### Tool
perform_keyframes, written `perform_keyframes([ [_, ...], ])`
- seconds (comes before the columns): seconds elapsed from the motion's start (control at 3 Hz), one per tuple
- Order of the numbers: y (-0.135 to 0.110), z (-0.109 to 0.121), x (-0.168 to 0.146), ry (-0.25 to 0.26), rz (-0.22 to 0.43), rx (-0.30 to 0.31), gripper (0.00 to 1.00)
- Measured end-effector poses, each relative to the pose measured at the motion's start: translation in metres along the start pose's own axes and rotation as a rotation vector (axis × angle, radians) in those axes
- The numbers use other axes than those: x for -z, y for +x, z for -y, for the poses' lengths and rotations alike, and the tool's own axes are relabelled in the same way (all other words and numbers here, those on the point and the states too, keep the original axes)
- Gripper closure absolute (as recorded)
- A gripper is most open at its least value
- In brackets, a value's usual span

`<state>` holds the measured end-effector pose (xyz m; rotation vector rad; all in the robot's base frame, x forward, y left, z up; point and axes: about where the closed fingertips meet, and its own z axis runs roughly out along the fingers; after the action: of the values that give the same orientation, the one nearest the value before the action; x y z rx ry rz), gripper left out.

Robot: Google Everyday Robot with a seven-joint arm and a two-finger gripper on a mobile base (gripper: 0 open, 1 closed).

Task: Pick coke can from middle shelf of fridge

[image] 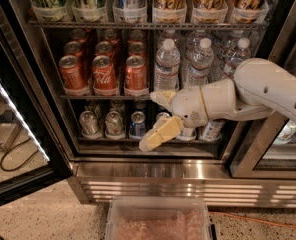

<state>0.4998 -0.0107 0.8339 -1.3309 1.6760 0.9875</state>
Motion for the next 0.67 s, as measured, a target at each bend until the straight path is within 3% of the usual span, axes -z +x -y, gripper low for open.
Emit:
perform_keyframes([
  [0.67,-0.063,0.012,-0.087,-0.173,0.129,0.049,0.00],
])
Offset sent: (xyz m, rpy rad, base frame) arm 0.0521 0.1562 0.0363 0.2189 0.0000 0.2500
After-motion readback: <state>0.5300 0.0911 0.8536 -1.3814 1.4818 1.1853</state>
